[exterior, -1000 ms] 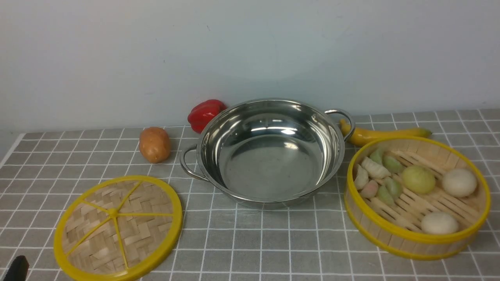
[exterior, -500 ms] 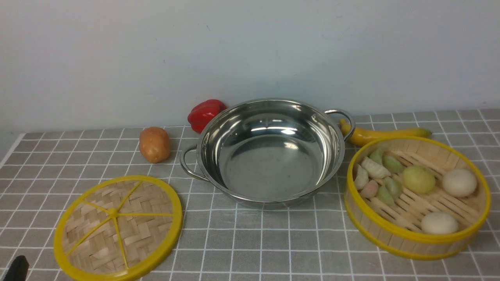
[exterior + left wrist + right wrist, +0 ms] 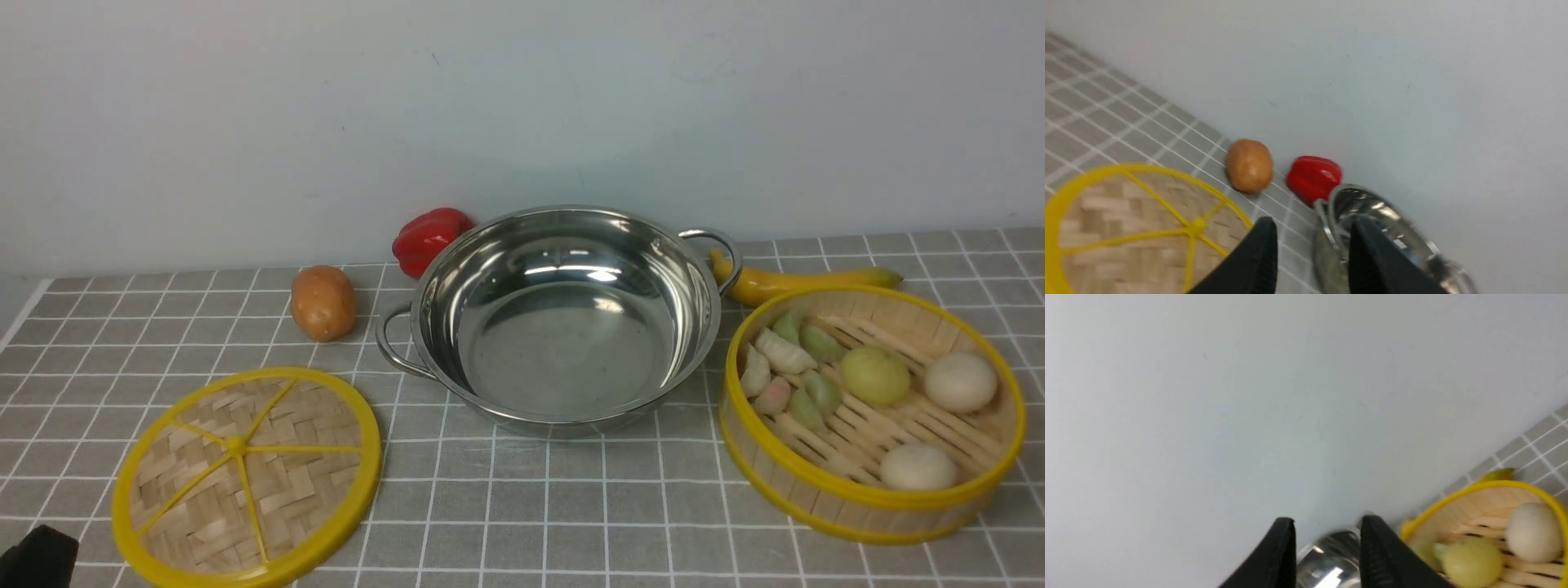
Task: Place the steamer in the pot on the grey tablecloth, and put the lid on the steamer.
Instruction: 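Reach for and grasp the rim of the bamboo steamer holding the buns with the right gripper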
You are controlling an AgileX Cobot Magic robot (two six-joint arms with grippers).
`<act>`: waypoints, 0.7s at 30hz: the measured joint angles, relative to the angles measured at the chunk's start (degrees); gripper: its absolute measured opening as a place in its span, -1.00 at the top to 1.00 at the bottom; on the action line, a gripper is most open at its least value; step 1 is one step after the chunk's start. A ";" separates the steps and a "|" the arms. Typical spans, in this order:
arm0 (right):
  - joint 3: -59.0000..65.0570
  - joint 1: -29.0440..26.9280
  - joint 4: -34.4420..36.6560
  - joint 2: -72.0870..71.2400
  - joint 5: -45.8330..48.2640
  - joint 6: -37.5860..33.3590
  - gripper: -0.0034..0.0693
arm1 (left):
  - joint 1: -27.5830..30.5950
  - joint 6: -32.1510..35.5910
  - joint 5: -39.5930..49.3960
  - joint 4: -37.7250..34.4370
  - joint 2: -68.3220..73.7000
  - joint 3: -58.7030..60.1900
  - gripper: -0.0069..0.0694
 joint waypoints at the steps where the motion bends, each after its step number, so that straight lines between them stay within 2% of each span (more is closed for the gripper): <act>1: 0.00 0.00 2.56 0.00 -1.24 0.53 0.24 | 0.00 -1.61 0.00 -2.52 0.00 0.00 0.18; 5: 0.00 0.00 8.87 0.00 -5.01 1.19 0.24 | 0.00 -3.29 -0.33 -5.08 0.00 0.00 0.18; 10: 0.00 0.00 10.47 0.00 -6.69 1.25 0.24 | 0.00 -3.85 -4.38 -5.39 0.00 0.00 0.18; 13: -0.81 0.00 10.39 0.08 -10.68 1.91 0.24 | 0.00 -6.24 -9.90 -6.16 0.00 0.06 0.18; 15: -4.56 0.00 4.53 0.46 -19.98 0.77 0.24 | 0.00 -7.97 -21.73 -5.15 0.00 -0.11 0.18; 17: -8.23 0.00 -1.55 1.17 -24.32 -3.02 0.24 | 0.00 -5.55 -30.50 -0.44 0.00 -1.93 0.18; 19: -15.81 0.00 -9.89 3.96 -24.89 -9.69 0.24 | 0.00 -0.31 -33.24 6.21 1.12 -6.20 0.18; 21: -19.47 0.00 -13.23 5.87 -20.79 -13.10 0.24 | 0.00 2.74 -31.31 9.98 2.92 -9.46 0.18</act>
